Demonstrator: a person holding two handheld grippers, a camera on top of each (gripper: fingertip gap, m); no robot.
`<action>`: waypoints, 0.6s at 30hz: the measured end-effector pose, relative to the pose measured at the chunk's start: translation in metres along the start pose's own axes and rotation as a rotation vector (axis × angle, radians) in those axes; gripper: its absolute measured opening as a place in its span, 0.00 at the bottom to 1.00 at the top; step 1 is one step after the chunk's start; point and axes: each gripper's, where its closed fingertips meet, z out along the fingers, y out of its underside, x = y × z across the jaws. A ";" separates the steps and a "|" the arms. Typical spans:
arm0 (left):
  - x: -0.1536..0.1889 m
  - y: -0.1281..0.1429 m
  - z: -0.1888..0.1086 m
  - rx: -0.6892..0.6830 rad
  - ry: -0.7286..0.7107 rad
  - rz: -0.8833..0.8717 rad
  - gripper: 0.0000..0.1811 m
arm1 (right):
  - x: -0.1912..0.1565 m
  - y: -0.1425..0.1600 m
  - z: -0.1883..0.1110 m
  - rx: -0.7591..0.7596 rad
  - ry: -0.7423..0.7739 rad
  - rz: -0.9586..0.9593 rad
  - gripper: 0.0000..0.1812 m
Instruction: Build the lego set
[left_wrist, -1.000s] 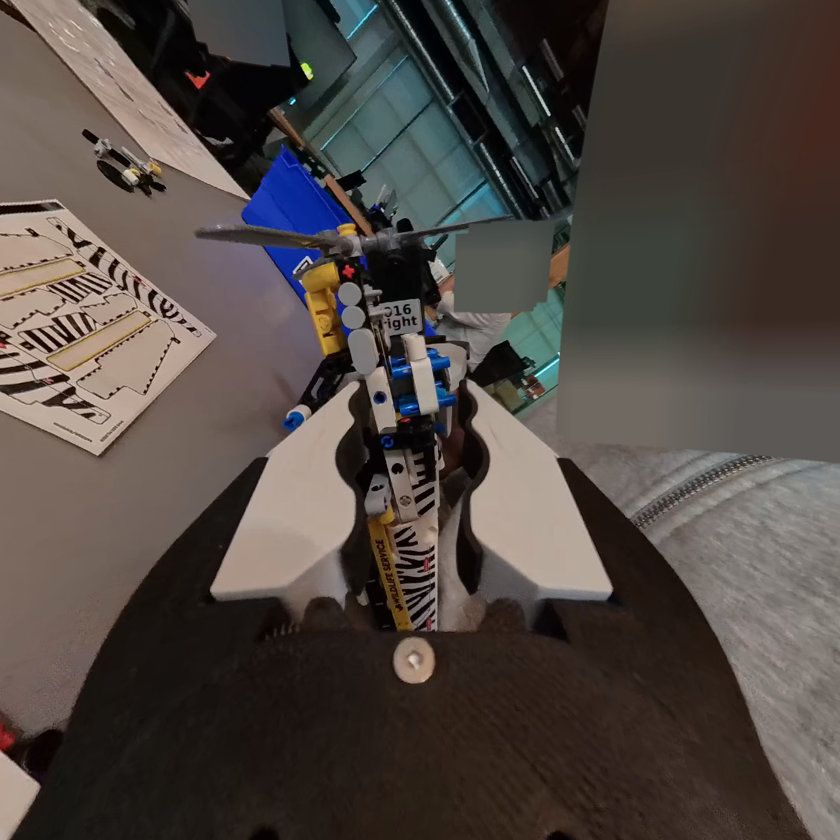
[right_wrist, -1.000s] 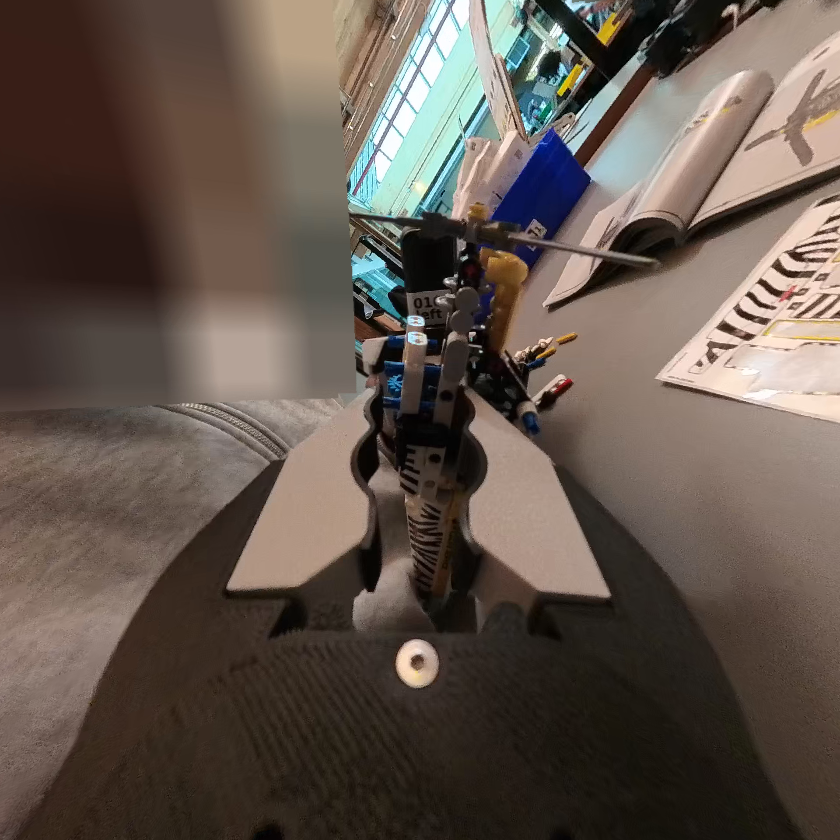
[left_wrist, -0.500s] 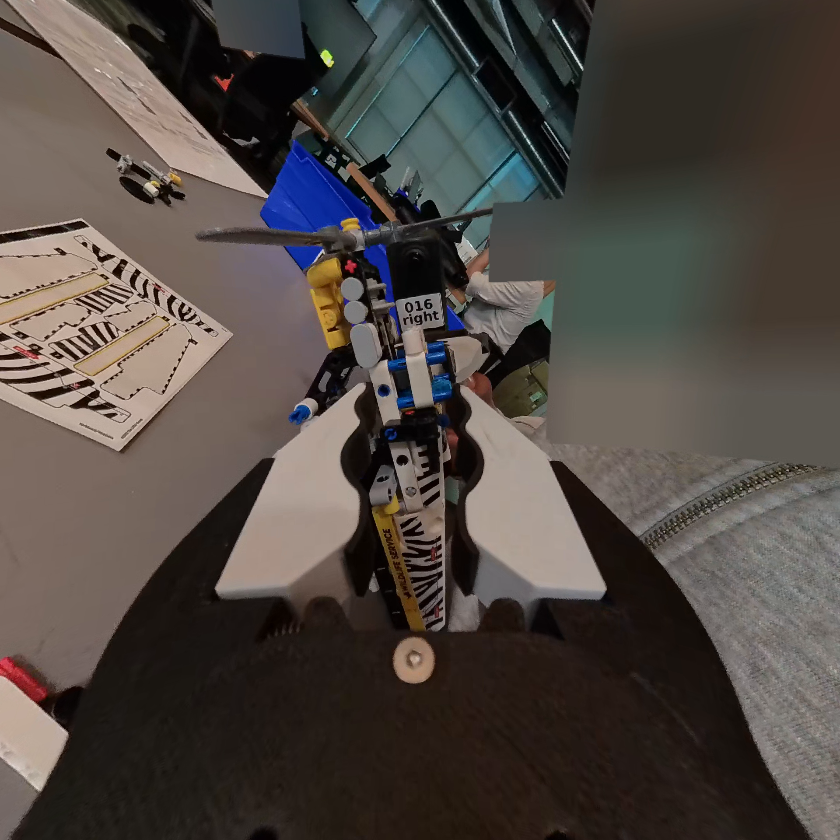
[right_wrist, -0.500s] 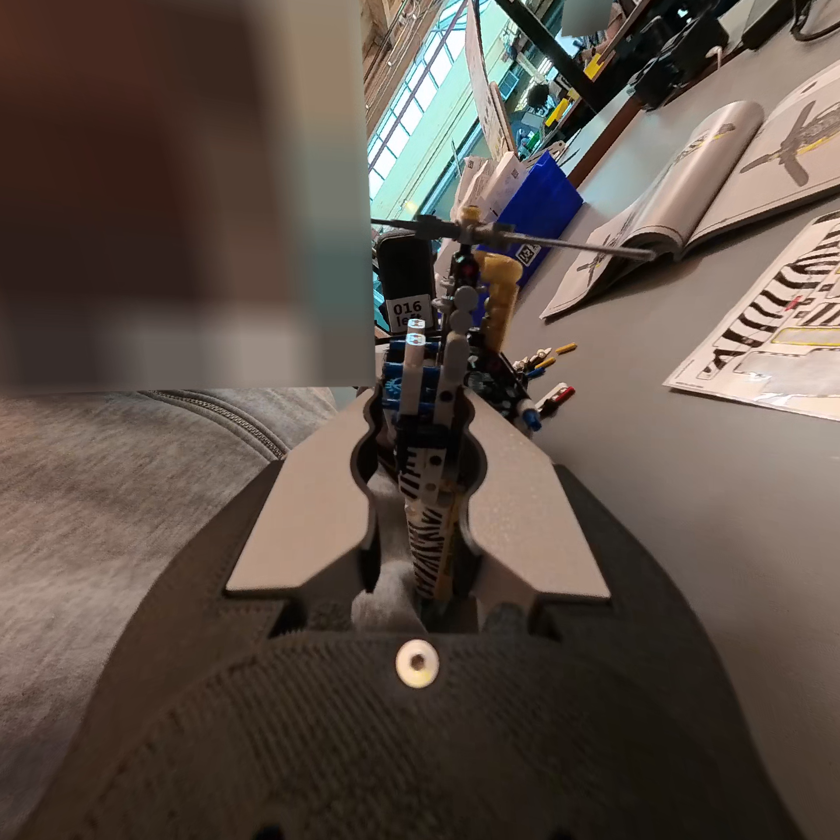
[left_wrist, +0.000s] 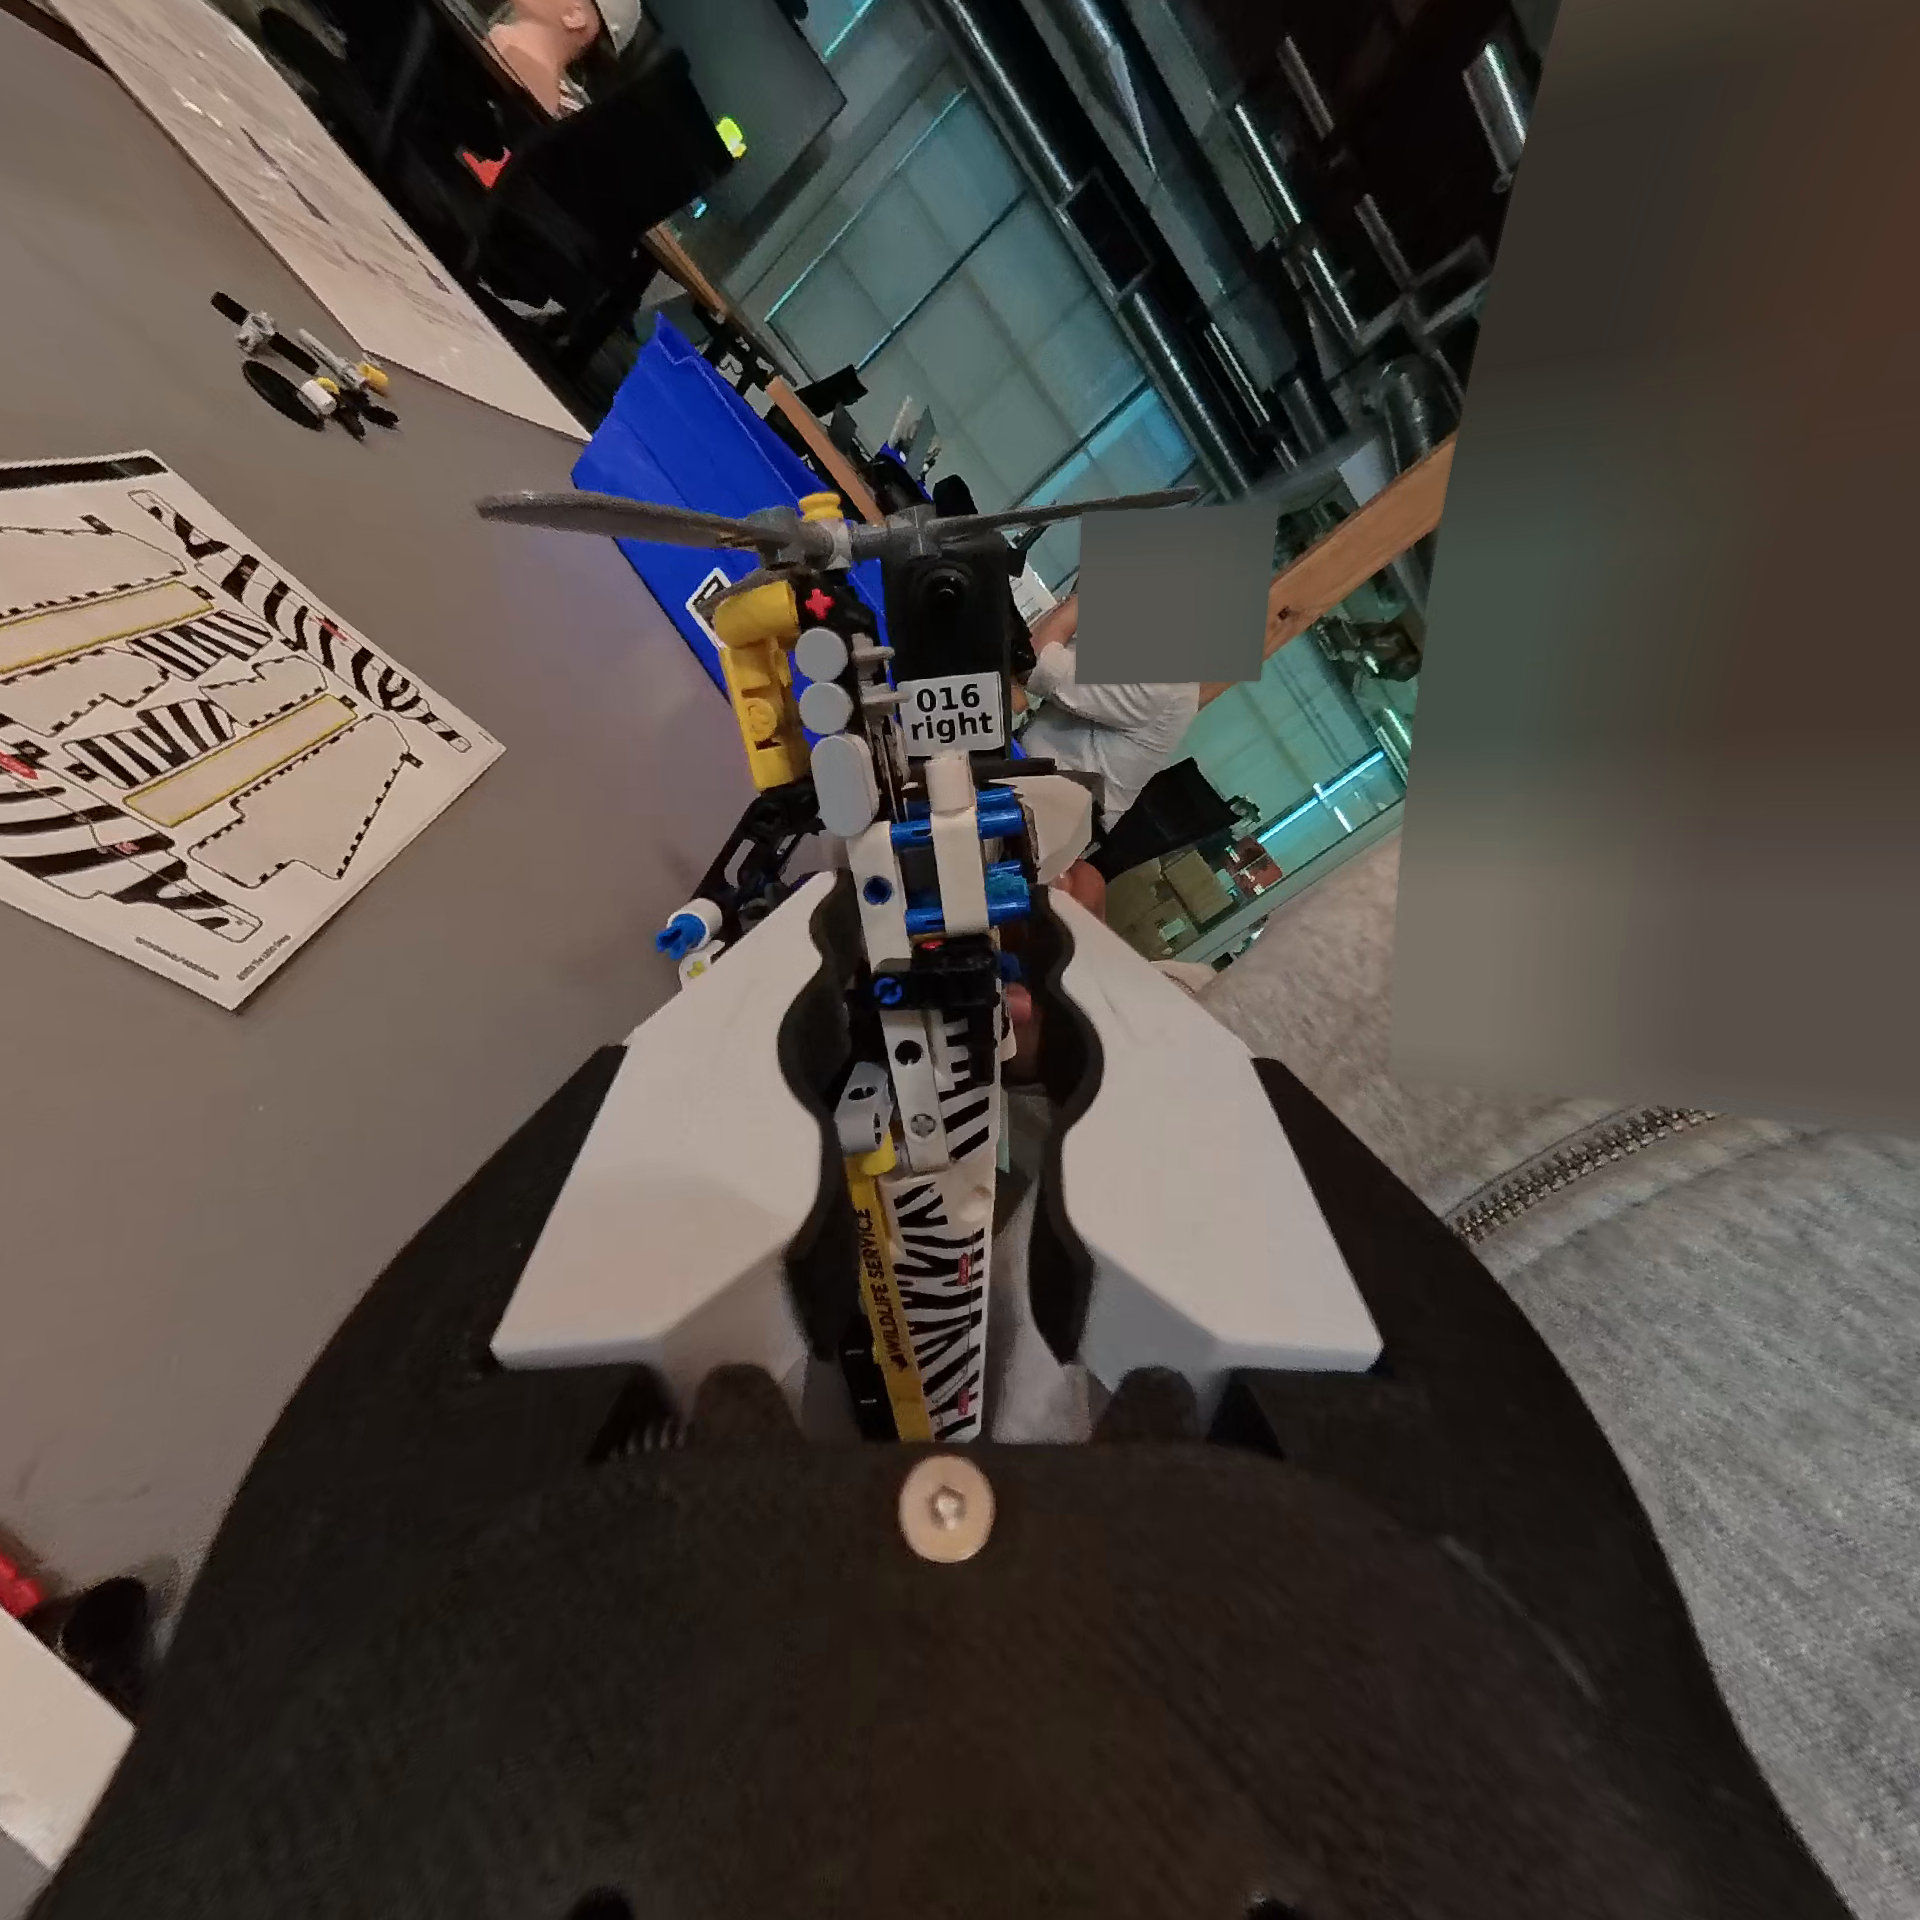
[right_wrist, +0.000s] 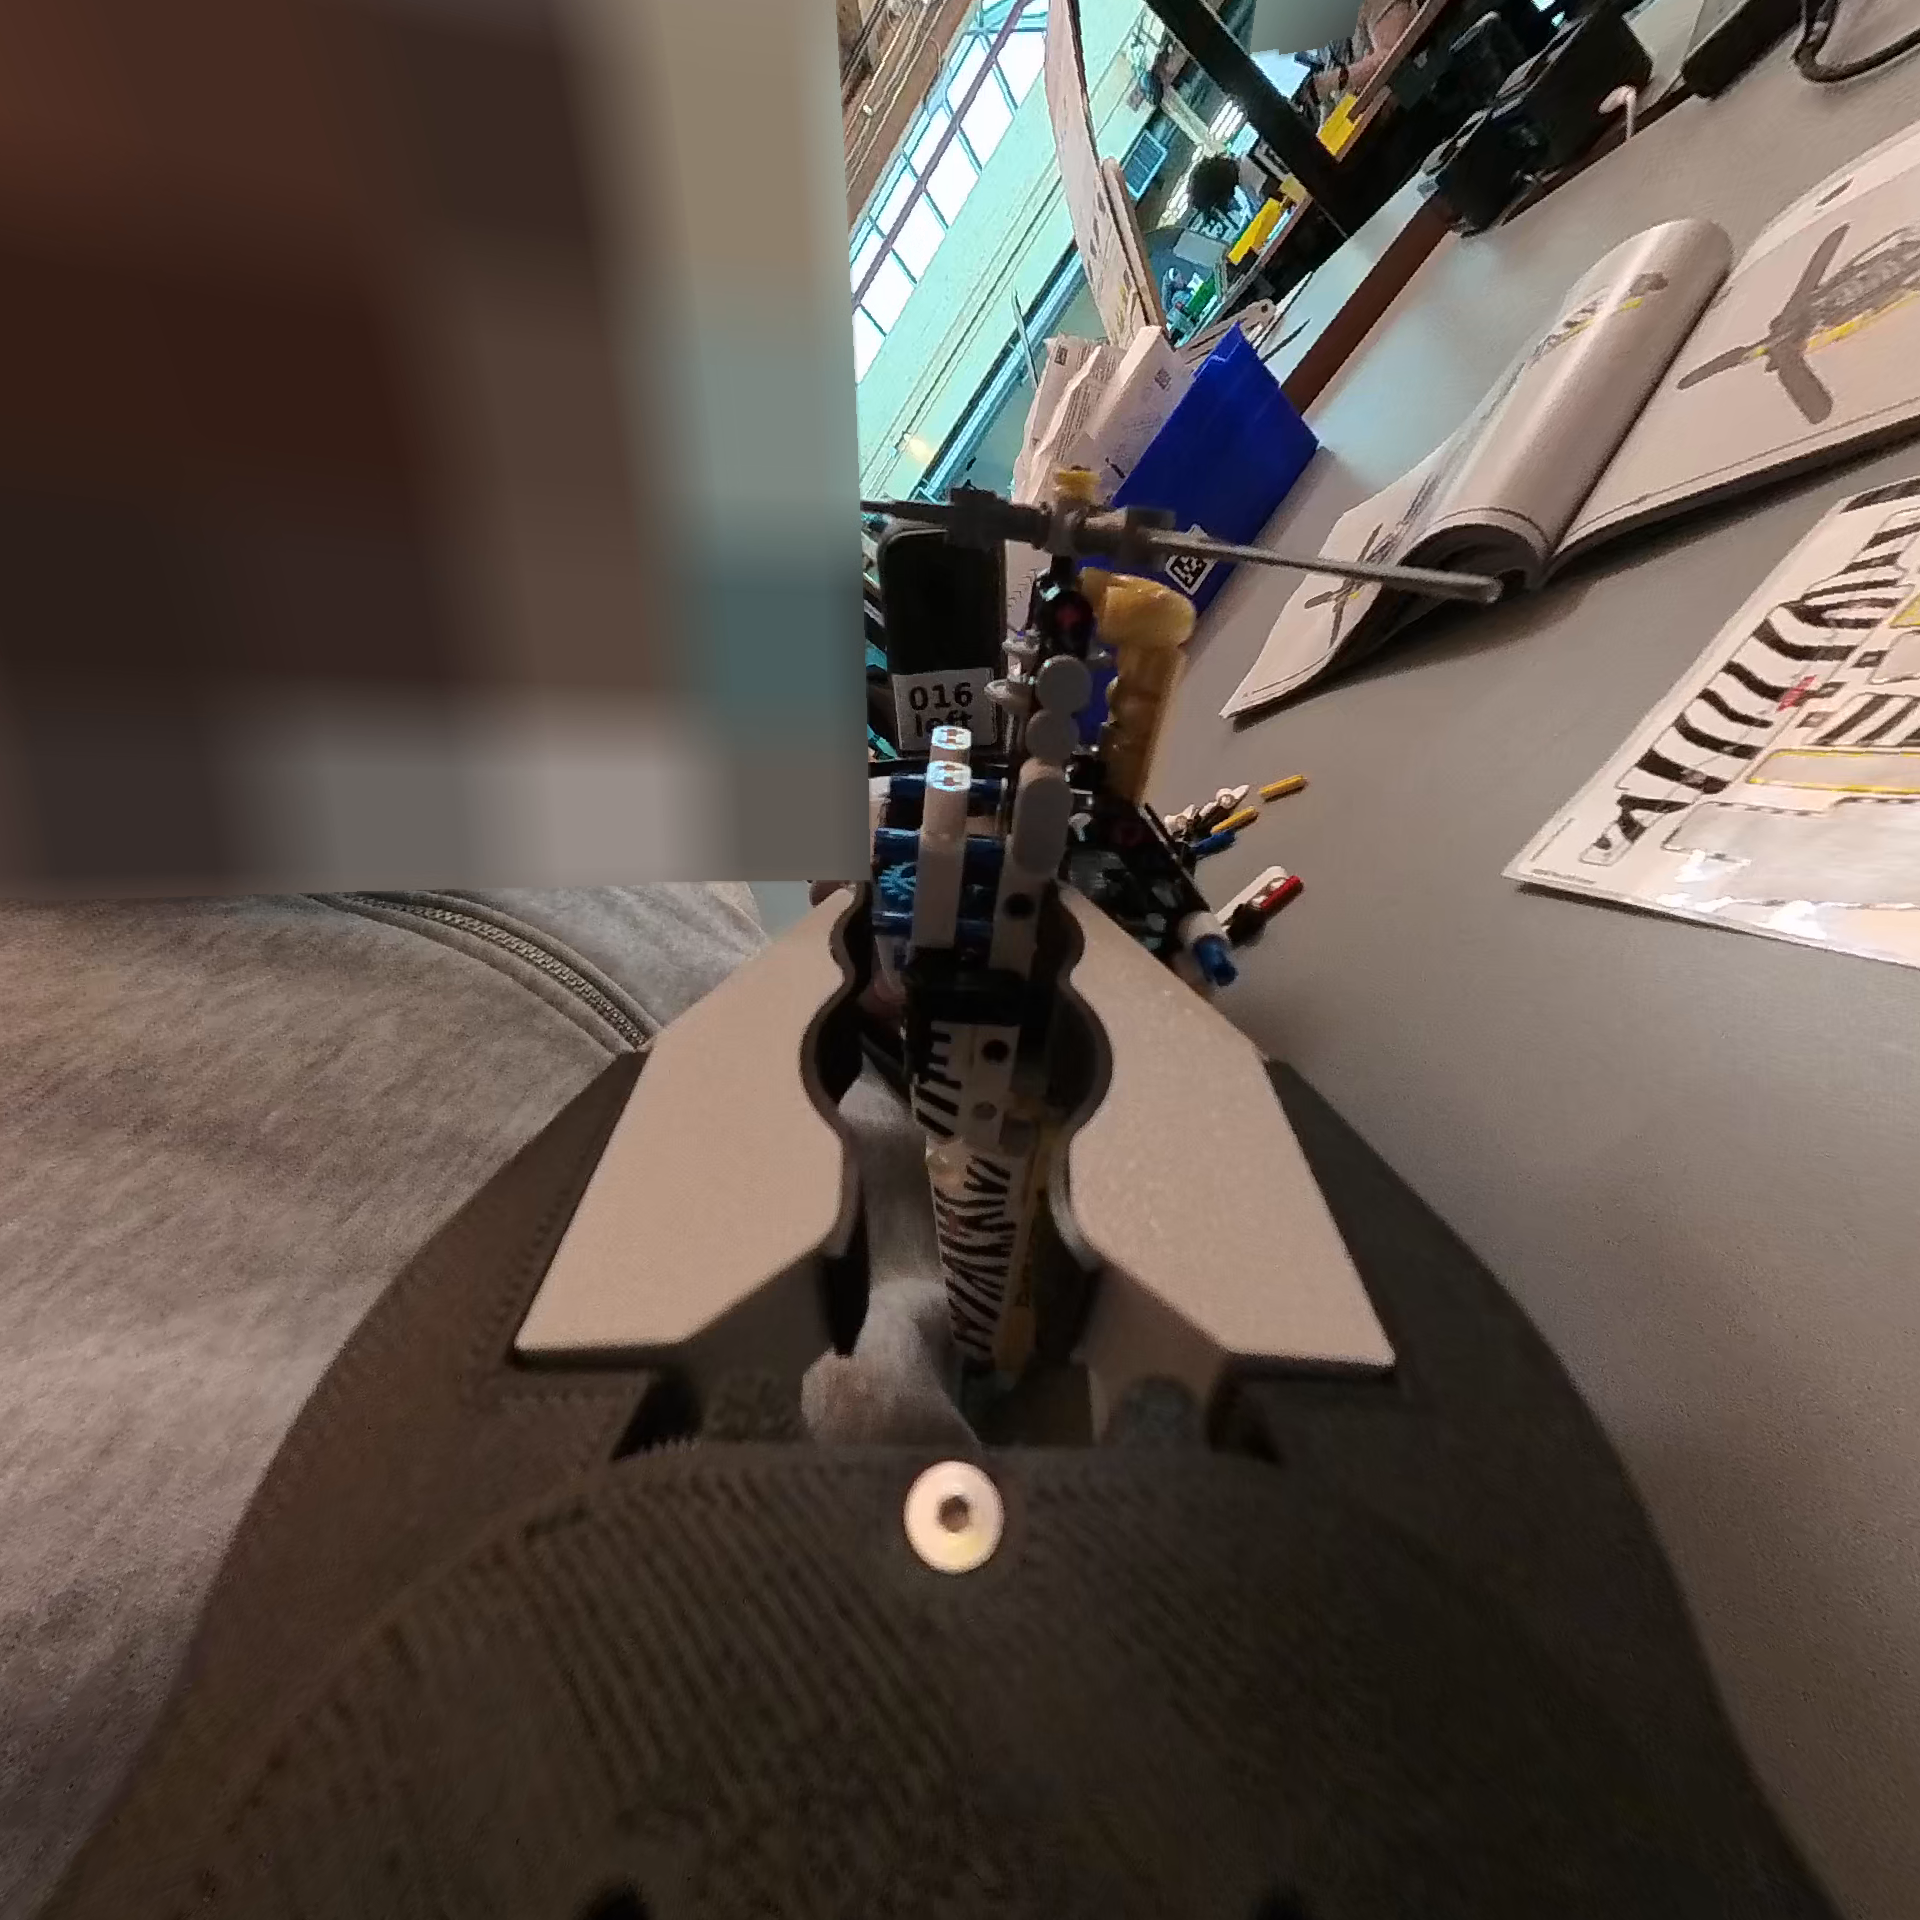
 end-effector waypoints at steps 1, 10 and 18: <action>0.000 0.000 0.000 -0.001 0.001 -0.008 0.16 | 0.000 0.000 0.000 0.001 -0.002 0.002 0.16; 0.000 0.001 0.002 -0.008 -0.001 -0.051 0.16 | 0.001 -0.001 -0.002 0.021 -0.010 0.023 0.16; 0.003 -0.003 0.004 0.012 0.014 -0.088 0.17 | -0.001 -0.003 -0.004 0.037 -0.031 0.031 0.16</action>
